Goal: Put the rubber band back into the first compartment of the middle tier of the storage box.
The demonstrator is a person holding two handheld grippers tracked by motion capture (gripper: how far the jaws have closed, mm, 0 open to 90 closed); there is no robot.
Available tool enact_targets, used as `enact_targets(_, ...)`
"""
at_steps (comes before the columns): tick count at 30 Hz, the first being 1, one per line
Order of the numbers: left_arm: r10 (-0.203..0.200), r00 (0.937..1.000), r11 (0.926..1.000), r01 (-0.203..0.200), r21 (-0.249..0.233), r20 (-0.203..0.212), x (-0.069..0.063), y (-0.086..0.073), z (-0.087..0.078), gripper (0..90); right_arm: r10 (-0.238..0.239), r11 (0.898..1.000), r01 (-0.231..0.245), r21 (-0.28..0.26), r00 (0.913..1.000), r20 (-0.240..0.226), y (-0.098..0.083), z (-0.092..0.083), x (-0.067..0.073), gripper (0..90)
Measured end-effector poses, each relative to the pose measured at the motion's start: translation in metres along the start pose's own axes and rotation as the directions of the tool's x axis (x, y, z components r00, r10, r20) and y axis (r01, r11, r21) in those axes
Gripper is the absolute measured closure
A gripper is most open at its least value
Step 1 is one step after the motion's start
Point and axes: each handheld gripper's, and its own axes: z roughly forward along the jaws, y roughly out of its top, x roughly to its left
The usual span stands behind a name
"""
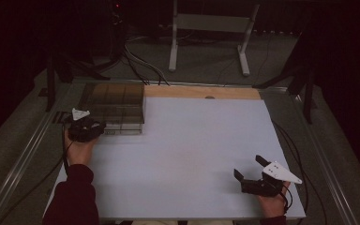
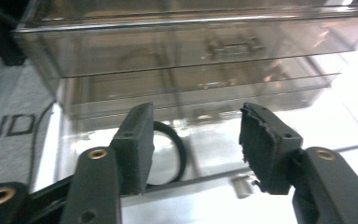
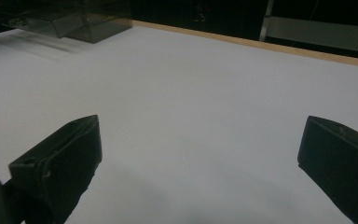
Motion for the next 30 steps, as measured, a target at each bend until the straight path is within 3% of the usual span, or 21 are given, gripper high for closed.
enact_targets(8, 0.064, 0.9944, 0.997, -0.06, -0.048, 0.084, -0.023, -0.004, -0.008, 26.1, 0.0, 1.0, 0.0, 0.003, 1.0, -0.001, 0.0, 0.001, 0.001, 0.0)
enact_targets(15, 0.088, 0.9887, 0.9939, -0.079, -0.078, 0.121, -0.04, -0.005, -0.016, 16.2, 0.001, 1.0, -0.001, 0.002, 1.0, -0.002, 0.0, 0.001, 0.001, 0.0)
enact_targets(19, 0.103, 0.9837, 0.9911, -0.089, -0.099, 0.148, -0.052, -0.008, -0.023, 8.5, 0.002, 1.0, -0.002, 0.002, 1.0, -0.002, 0.0, 0.001, 0.001, 0.0)
enact_targets(22, 0.125, 0.976, 0.9881, -0.106, -0.111, 0.178, -0.061, -0.012, -0.029, 2.2, -0.001, 1.0, 0.001, 0.003, 1.0, -0.004, 0.0, 0.001, 0.001, 0.0)
enact_targets(30, 0.151, 0.9623, 0.9819, -0.119, -0.147, 0.226, -0.077, -0.03, -0.044, 0.3, 0.001, 1.0, -0.001, 0.002, 1.0, -0.006, 0.0, 0.001, 0.002, 0.0)
